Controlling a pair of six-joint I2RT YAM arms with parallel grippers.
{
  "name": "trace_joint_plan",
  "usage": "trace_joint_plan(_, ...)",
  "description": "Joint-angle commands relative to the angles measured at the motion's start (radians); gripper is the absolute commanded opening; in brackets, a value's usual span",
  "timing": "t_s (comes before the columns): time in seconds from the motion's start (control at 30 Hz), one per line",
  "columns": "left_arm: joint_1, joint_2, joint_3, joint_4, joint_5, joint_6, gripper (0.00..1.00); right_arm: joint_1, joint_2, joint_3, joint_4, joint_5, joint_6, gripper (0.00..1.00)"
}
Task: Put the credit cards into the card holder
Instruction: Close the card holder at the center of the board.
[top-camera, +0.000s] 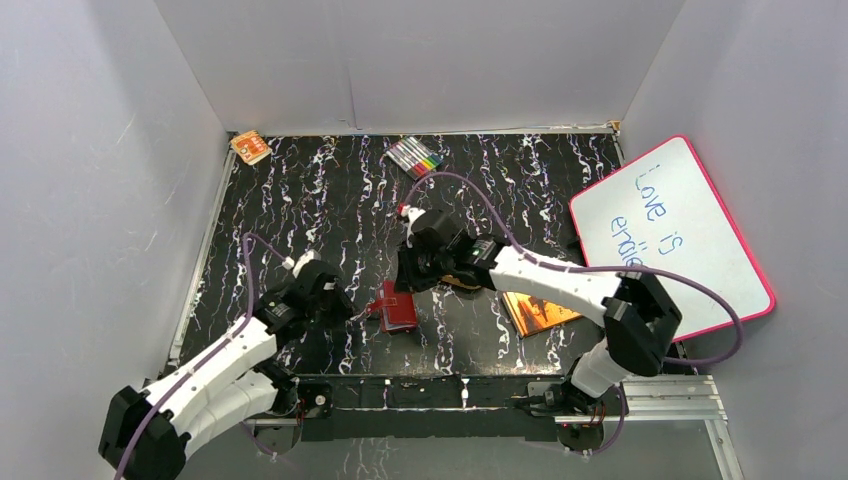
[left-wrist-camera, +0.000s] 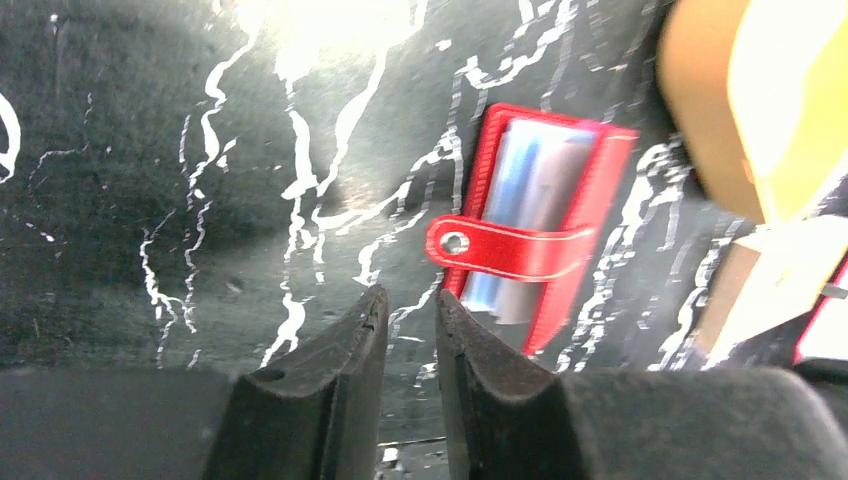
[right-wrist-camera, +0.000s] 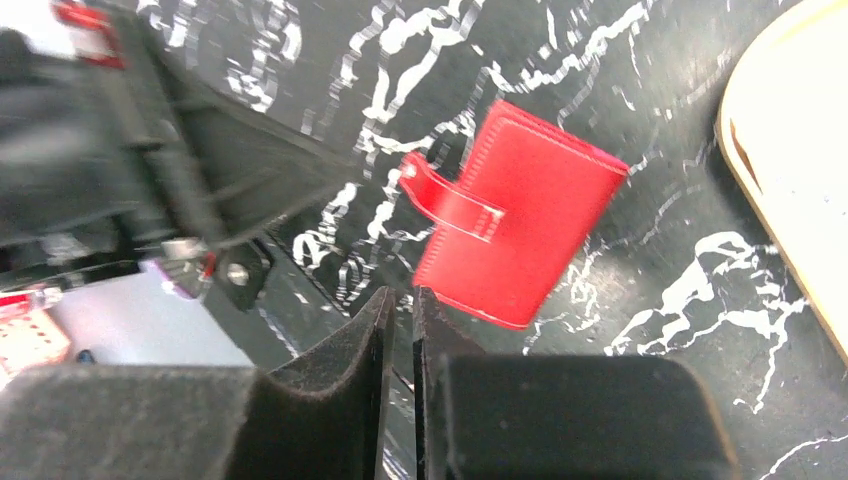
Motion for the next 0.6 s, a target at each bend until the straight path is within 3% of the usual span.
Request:
trace_joint_plan(0.0,-0.004,-0.059,0.080,-0.046,-0.054,0.001,0.29,0.000,0.071,-0.054,0.065,-0.014,-0.003,0.19)
trace_joint_plan(0.2,-0.004,-0.012,0.113,0.027,0.014,0.029,0.51,0.001,0.191,-0.040,0.117,-0.053,0.011,0.19)
trace_joint_plan(0.3,-0.004,0.025,0.118,0.067,0.054,0.043,0.57,0.002,0.226,-0.045,0.127,-0.060,0.017,0.19)
trace_joint_plan(0.57,-0.004,0.165,0.117,0.155,0.090,0.072,0.62,0.002,0.260,-0.064,0.121,-0.058,0.021,0.20)
